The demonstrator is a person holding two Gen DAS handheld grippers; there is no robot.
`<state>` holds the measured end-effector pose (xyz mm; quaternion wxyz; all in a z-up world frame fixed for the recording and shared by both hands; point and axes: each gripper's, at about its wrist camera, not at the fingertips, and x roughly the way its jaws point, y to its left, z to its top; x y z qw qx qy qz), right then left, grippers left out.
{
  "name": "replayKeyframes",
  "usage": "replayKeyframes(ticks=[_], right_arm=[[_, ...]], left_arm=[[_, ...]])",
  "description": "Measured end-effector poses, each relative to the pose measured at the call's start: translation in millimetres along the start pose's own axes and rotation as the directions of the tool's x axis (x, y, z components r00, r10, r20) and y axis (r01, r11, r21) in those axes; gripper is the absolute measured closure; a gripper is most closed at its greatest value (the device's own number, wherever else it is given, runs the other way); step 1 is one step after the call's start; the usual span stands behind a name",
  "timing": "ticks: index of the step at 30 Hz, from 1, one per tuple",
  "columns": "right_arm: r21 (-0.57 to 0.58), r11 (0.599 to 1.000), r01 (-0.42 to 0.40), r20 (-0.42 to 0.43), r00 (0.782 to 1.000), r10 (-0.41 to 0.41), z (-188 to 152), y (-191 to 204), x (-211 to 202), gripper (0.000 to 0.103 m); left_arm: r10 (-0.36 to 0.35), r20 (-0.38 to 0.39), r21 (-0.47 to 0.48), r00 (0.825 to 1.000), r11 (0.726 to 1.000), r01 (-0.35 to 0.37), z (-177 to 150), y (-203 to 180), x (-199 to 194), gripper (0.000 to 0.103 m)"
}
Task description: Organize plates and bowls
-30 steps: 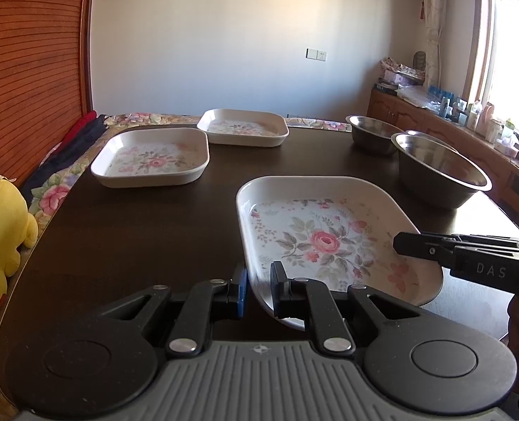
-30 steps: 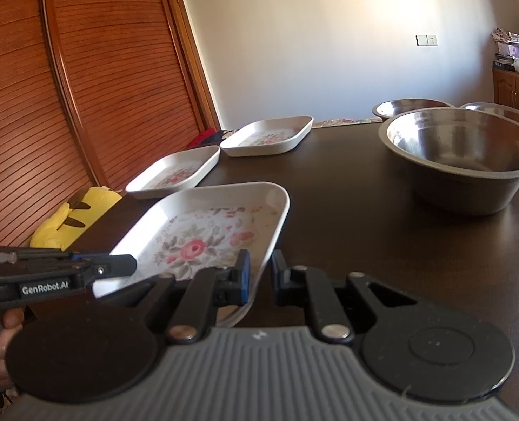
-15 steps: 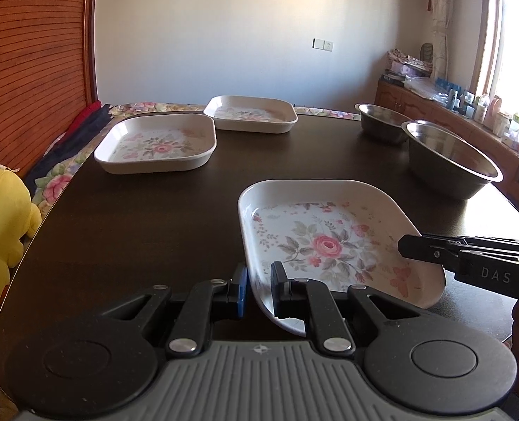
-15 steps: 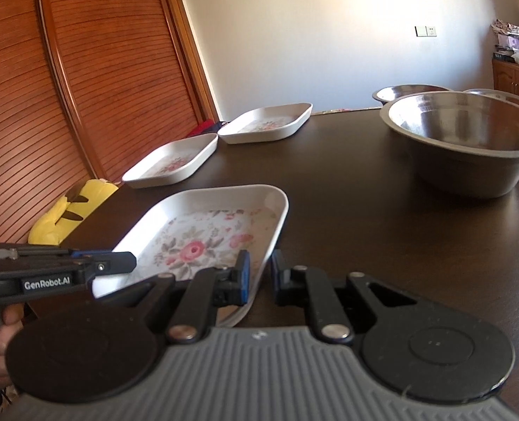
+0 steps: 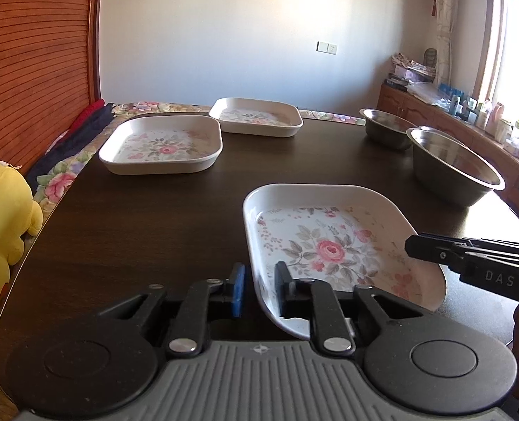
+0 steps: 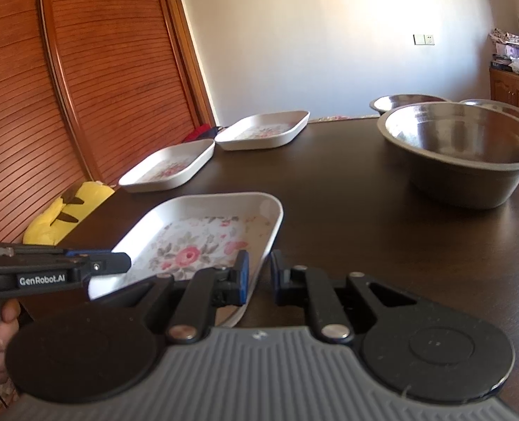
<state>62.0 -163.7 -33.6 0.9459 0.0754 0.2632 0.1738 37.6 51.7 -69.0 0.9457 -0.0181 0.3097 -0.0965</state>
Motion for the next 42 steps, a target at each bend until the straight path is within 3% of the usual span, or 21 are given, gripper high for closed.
replayKeyframes(ticks=[4, 7, 10, 15, 18, 20, 22, 33, 42], right_arm=[[0.007, 1.000, 0.004, 0.027, 1.000, -0.004, 5, -4, -7, 0.089], [0.003, 1.000, 0.005, 0.043, 0.999, -0.005, 11, -7, -11, 0.086], [-0.001, 1.000, -0.004, 0.059, 0.998, 0.004, 19, -8, -15, 0.055], [-0.036, 0.999, -0.001, 0.081, 0.997, 0.004, 33, -3, -16, 0.046], [-0.064, 0.998, -0.003, 0.089, 0.996, 0.008, 41, 3, -13, 0.036], [-0.085, 0.996, -0.011, 0.093, 0.996, 0.019, 49, 9, -9, 0.023], [-0.110, 0.994, -0.023, 0.090, 0.995, 0.033, 57, 15, -4, 0.020], [-0.183, 0.979, -0.085, 0.010, 0.996, 0.088, 96, 53, 50, 0.019], [-0.168, 0.976, -0.142, -0.101, 0.987, 0.126, 113, 64, 103, 0.033]], left_arm=[[0.008, 0.013, -0.005, 1.000, 1.000, -0.008, 3, 2, -4, 0.066], [0.026, 0.028, -0.008, 0.999, 1.000, -0.026, 7, 2, -8, 0.042], [0.020, 0.046, -0.013, 0.999, 1.000, -0.019, 11, 6, -11, 0.037], [0.034, 0.074, -0.015, 0.997, 0.999, -0.033, 24, 13, -16, 0.026], [0.039, 0.104, -0.015, 0.994, 0.999, -0.038, 32, 20, -21, 0.017], [0.051, 0.126, -0.016, 0.991, 0.999, -0.049, 38, 25, -24, 0.010], [0.063, 0.150, -0.017, 0.987, 0.998, -0.061, 46, 31, -26, 0.006], [0.092, 0.171, 0.021, 0.981, 0.995, -0.097, 90, 73, -5, 0.006], [0.117, 0.123, 0.044, 0.985, 0.991, -0.123, 107, 111, 41, 0.012]])
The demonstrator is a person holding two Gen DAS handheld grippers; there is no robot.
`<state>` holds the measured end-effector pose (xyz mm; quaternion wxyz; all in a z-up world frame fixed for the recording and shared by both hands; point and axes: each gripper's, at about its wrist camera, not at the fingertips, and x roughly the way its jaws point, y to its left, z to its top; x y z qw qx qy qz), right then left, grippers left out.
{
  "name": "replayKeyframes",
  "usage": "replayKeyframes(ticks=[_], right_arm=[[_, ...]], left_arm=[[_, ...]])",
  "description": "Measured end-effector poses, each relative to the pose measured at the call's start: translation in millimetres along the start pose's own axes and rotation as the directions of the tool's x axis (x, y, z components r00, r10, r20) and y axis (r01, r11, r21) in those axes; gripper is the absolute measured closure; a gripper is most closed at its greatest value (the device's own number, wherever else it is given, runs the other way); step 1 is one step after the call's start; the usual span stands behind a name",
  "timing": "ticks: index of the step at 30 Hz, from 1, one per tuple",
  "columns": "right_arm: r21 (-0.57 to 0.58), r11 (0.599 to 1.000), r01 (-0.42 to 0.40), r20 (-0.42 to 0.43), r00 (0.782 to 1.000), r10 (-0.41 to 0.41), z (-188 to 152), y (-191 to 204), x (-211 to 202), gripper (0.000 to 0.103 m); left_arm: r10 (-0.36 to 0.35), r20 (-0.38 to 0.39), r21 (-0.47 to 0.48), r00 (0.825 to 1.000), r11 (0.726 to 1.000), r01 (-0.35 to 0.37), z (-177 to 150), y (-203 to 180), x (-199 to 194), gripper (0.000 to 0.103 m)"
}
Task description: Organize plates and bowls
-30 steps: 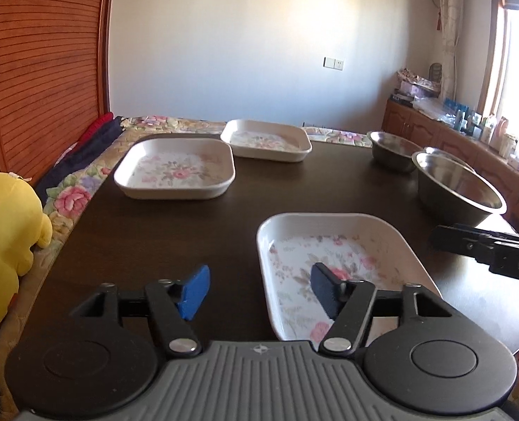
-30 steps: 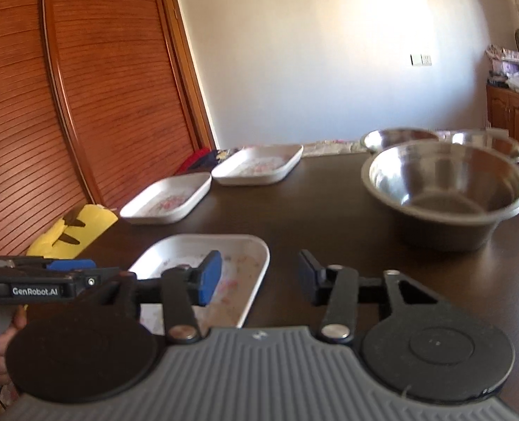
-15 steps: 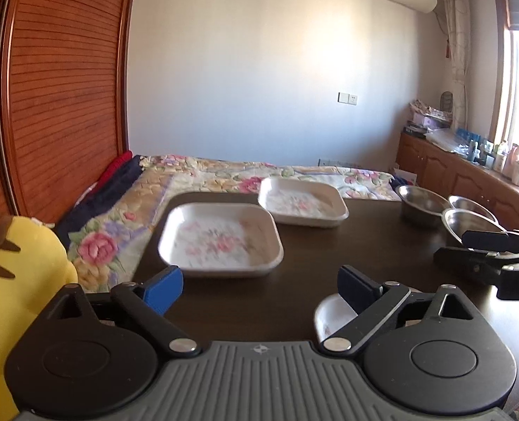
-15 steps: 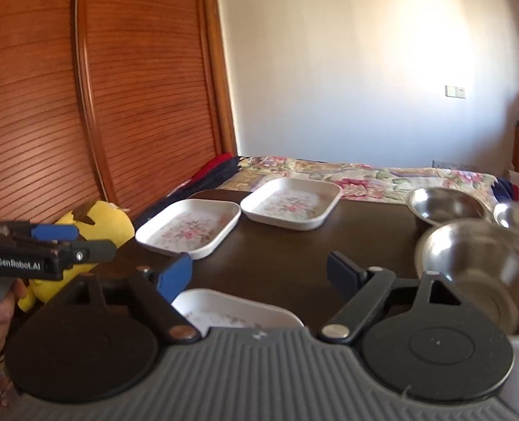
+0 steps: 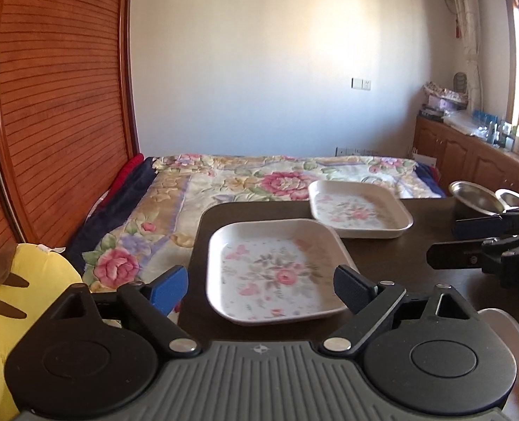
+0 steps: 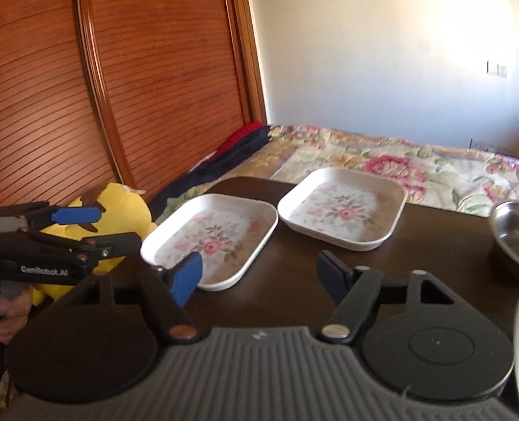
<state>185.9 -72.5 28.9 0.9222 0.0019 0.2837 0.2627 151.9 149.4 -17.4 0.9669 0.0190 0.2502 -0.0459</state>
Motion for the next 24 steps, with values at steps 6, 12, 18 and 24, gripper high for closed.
replayKeyframes(ticks=[6, 12, 18, 24], right_arm=[[0.031, 0.999, -0.030, -0.079, 0.996, 0.032, 6, -3, 35, 0.043], [0.046, 0.998, -0.044, -0.131, 0.990, 0.049, 14, -2, 60, 0.053], [0.075, 0.996, -0.049, -0.167, 0.984, 0.061, 15, -6, 79, 0.066], [0.070, 0.996, -0.048, -0.191, 0.980, 0.061, 13, -4, 89, 0.073]], left_arm=[[-0.017, -0.053, -0.023, 0.998, 1.000, 0.016, -7, 18, 31, 0.025], [-0.027, -0.075, -0.050, 0.997, 0.998, 0.023, -9, 32, 52, 0.034], [-0.050, -0.075, -0.077, 0.996, 0.996, 0.044, -9, 38, 63, 0.040], [-0.058, -0.088, -0.093, 0.994, 0.994, 0.050, -9, 43, 71, 0.058]])
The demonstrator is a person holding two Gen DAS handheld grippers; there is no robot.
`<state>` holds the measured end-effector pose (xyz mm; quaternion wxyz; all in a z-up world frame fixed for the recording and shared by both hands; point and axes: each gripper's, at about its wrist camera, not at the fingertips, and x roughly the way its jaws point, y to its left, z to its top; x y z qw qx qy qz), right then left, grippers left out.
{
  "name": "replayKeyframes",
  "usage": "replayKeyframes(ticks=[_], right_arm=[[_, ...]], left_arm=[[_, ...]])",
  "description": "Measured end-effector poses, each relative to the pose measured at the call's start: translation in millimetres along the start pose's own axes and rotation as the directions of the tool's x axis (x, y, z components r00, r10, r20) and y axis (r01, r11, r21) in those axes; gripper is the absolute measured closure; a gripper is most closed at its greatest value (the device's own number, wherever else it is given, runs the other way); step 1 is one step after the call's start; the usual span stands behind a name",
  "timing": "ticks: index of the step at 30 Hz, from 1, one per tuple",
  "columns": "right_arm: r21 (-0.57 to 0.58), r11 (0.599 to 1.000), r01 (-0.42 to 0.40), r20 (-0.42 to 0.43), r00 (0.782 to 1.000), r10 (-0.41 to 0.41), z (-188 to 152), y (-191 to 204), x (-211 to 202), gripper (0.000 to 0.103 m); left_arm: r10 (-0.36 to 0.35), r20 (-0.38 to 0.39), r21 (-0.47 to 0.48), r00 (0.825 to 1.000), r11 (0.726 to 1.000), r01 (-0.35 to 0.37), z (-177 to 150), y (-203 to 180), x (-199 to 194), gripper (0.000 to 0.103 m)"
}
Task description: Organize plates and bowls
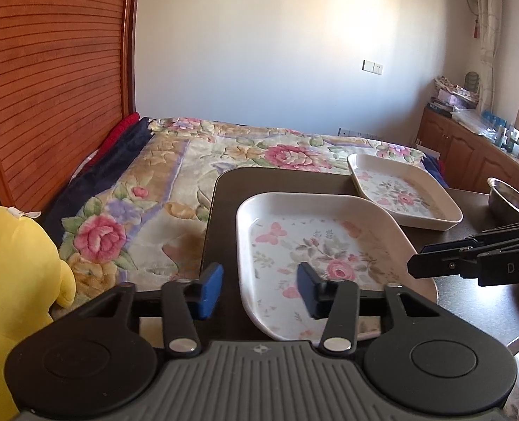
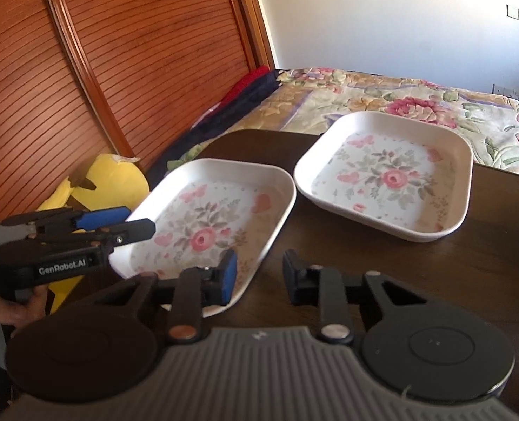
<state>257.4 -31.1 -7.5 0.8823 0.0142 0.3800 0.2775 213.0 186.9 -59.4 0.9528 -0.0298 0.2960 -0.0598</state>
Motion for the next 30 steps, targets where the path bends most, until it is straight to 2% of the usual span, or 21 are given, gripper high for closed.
replayKeyframes(ticks=[4, 8, 10, 18, 30], right_arm=[[0.005, 1.000, -0.003, -0.011, 1.000, 0.003, 0, 0, 5, 0.075], [-0.008, 1.000, -0.008, -0.015, 1.000, 0.008, 1, 3, 7, 0.079], [-0.010, 1.000, -0.008, -0.023, 1.000, 0.007, 0, 4, 9, 0.082], [-0.014, 1.000, -0.014, -0.028, 1.000, 0.013, 0, 5, 12, 0.083], [0.010, 1.000, -0.020, -0.019, 1.000, 0.020, -1, -1, 10, 0.083]], left_arm=[[-0.004, -0.016, 0.001, 1.000, 1.000, 0.004, -1, 1, 6, 0.071], [-0.002, -0.019, 0.003, 1.000, 1.000, 0.002, -3, 1, 8, 0.076], [-0.001, -0.019, 0.002, 1.000, 1.000, 0.001, -3, 1, 8, 0.076], [0.008, -0.016, 0.001, 1.000, 1.000, -0.008, -4, 5, 8, 0.084], [-0.005, -0.028, -0.016, 1.000, 1.000, 0.005, -5, 1, 2, 0.085]])
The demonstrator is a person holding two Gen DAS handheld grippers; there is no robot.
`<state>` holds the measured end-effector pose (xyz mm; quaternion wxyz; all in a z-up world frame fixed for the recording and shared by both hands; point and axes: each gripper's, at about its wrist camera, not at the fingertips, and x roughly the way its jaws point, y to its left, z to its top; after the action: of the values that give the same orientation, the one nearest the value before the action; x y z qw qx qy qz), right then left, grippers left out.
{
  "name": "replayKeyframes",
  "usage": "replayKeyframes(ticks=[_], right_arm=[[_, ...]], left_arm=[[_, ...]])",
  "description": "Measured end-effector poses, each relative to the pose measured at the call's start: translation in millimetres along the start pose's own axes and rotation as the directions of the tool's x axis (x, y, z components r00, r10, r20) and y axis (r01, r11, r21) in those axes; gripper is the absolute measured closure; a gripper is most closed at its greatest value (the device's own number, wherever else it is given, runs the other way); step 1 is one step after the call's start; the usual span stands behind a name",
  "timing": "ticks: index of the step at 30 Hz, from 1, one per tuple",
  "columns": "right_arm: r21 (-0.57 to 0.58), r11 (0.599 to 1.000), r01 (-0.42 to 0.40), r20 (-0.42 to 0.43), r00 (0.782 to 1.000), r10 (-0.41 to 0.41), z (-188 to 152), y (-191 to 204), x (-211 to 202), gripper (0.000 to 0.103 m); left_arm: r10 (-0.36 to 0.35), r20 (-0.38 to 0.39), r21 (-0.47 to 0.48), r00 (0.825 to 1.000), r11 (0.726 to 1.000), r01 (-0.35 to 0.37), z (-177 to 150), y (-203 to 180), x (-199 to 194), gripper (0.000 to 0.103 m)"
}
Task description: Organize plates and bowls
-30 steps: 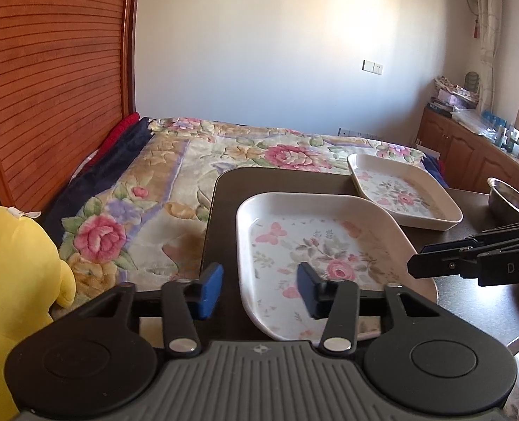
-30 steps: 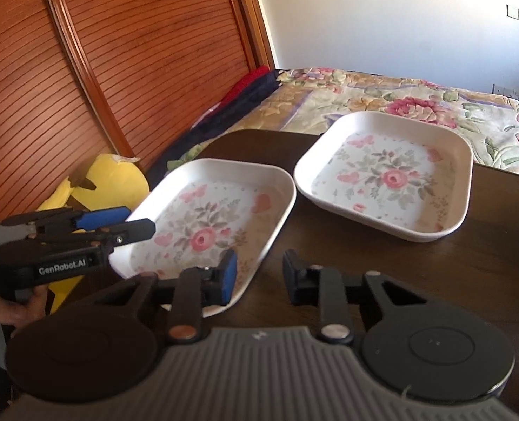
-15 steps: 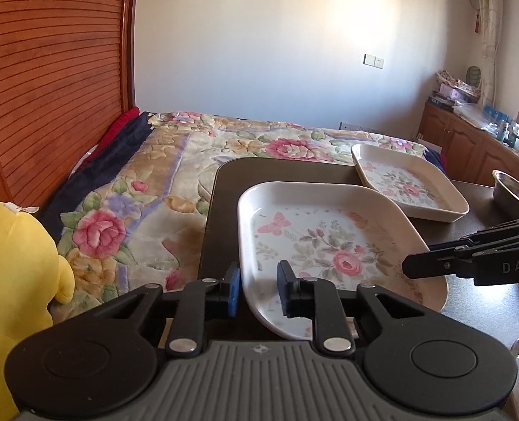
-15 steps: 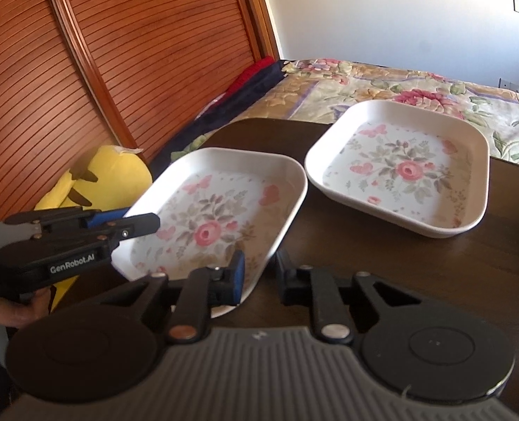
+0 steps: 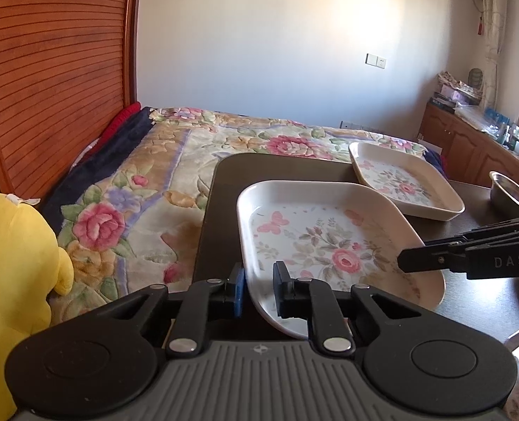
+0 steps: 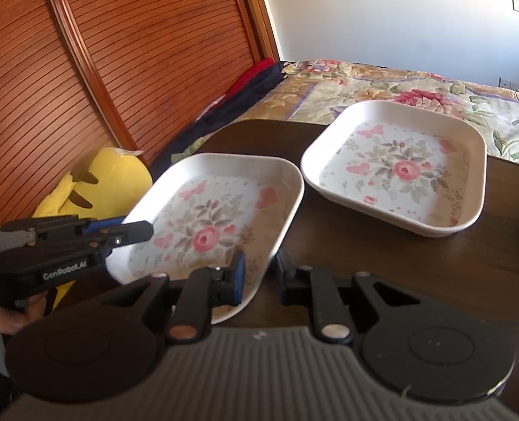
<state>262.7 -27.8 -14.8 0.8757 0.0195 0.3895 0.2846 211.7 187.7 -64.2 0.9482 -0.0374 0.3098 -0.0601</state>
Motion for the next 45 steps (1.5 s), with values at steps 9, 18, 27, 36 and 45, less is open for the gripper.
replayKeyframes(ticks=[9, 18, 27, 36, 45], right_arm=[[-0.001, 1.000, 0.002, 0.030, 1.000, -0.002, -2, -2, -14, 0.087], [0.005, 1.000, 0.000, 0.077, 0.997, -0.001, -6, -7, -39, 0.087], [0.010, 1.000, 0.014, 0.131, 0.991, -0.016, -13, -15, -78, 0.087], [0.012, 0.999, 0.039, 0.182, 0.982, -0.041, -24, -24, -121, 0.087], [0.019, 0.998, 0.063, 0.220, 0.973, -0.065, -43, -39, -160, 0.087]], left_arm=[[-0.001, 0.016, 0.009, 1.000, 1.000, 0.001, 0, -10, -11, 0.085], [-0.008, 0.045, 0.039, 0.999, 0.999, 0.006, 3, -31, -34, 0.085], [-0.027, 0.076, 0.075, 0.997, 0.997, 0.021, 6, -61, -60, 0.084], [-0.057, 0.104, 0.117, 0.993, 0.992, 0.045, 6, -97, -88, 0.084], [-0.094, 0.119, 0.154, 0.988, 0.985, 0.075, -2, -130, -112, 0.084]])
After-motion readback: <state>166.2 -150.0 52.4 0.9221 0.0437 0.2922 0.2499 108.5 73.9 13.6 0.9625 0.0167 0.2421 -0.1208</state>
